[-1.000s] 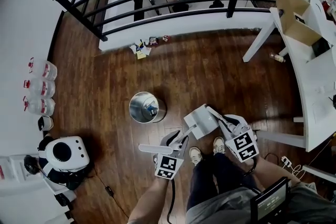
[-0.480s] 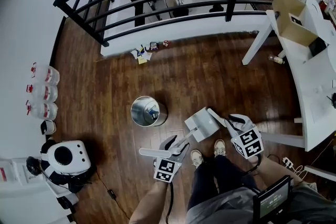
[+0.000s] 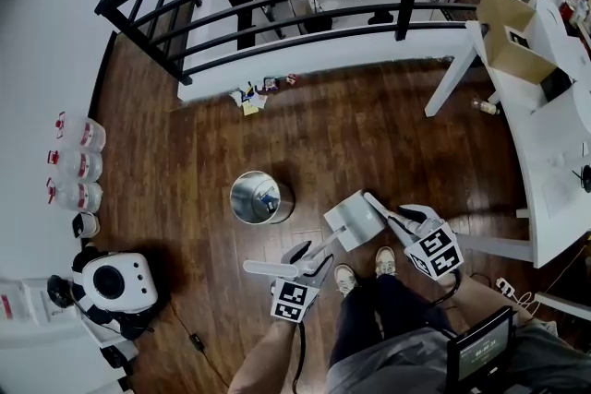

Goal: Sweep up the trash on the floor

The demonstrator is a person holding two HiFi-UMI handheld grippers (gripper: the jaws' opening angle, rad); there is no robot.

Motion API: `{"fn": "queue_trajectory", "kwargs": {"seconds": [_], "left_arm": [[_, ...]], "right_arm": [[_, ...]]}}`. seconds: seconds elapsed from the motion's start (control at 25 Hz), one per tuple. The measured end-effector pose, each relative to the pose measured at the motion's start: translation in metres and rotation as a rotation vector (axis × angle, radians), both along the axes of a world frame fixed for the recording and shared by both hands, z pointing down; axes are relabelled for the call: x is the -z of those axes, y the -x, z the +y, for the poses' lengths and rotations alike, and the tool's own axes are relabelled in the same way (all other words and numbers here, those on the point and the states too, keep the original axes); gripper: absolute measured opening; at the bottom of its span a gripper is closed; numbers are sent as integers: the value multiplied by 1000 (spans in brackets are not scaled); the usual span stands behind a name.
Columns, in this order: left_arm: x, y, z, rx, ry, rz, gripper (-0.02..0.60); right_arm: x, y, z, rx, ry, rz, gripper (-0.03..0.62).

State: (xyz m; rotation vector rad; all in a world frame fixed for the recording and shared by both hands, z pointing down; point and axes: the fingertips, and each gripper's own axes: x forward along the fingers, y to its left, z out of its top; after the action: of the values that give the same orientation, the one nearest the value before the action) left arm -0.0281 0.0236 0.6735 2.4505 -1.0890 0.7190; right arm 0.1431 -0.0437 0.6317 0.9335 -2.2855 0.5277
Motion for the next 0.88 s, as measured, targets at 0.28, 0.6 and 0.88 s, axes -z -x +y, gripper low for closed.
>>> {"fn": "queue_trajectory", "kwargs": {"seconds": [0.28,0.6,0.88], "left_arm": [[3,-4,-5,12,4,2,242],[4,-3,-6,19,8,3,242],[4,-3,-6,18,17,2,241]], "right_arm": [[5,-2,-1,29,-19,29,77],[6,-2,-5,38,-37,53,64],[5,-2,-5,42,-31,56,64]]}}
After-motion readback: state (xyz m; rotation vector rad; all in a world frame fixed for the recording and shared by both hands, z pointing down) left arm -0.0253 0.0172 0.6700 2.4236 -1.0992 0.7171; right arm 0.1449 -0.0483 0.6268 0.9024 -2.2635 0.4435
